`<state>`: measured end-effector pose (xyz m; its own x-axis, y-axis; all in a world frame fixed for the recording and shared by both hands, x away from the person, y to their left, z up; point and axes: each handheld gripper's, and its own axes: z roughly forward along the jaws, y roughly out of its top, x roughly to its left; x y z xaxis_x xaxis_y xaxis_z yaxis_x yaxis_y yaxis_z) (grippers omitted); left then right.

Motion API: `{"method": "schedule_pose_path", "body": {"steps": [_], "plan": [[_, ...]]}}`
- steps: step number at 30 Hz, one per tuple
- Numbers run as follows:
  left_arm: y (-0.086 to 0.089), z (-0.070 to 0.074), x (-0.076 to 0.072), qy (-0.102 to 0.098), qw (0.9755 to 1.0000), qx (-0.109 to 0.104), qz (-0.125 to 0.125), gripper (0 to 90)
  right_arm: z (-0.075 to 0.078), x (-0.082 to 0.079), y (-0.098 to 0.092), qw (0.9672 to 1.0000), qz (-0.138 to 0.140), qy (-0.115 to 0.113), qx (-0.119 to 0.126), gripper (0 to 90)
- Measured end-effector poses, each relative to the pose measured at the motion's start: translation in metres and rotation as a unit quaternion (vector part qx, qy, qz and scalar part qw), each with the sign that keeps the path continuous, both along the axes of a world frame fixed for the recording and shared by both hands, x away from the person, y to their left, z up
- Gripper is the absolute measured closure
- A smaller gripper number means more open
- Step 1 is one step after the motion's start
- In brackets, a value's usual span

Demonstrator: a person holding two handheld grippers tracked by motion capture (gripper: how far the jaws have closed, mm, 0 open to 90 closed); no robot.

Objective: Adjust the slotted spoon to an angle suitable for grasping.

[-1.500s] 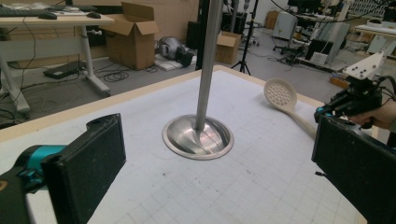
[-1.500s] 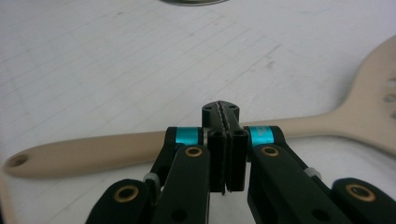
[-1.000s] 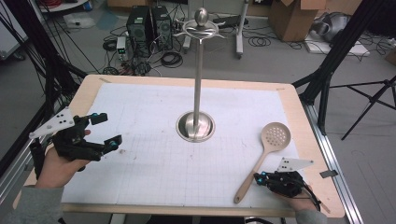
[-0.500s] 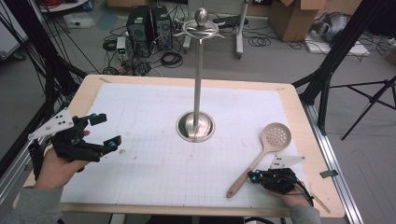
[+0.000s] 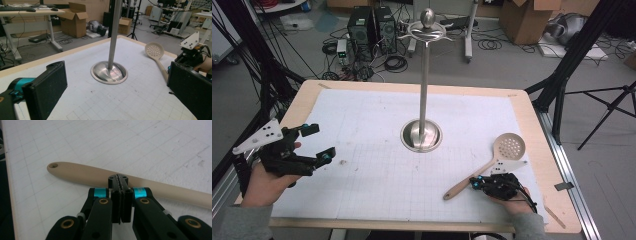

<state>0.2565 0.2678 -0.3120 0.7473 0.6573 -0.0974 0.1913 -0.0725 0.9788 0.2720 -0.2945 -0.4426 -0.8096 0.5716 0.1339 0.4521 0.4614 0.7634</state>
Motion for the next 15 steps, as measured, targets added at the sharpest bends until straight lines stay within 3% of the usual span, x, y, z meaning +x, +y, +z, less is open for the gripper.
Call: {"method": "schedule_pose_path", "body": {"steps": [15], "plan": [[0.011,0.0,-0.008,-0.001,0.9999,0.003,0.014,3.2,-0.001,0.016,0.016,0.9999,-0.015,-0.004,0.0,90.0]]}}
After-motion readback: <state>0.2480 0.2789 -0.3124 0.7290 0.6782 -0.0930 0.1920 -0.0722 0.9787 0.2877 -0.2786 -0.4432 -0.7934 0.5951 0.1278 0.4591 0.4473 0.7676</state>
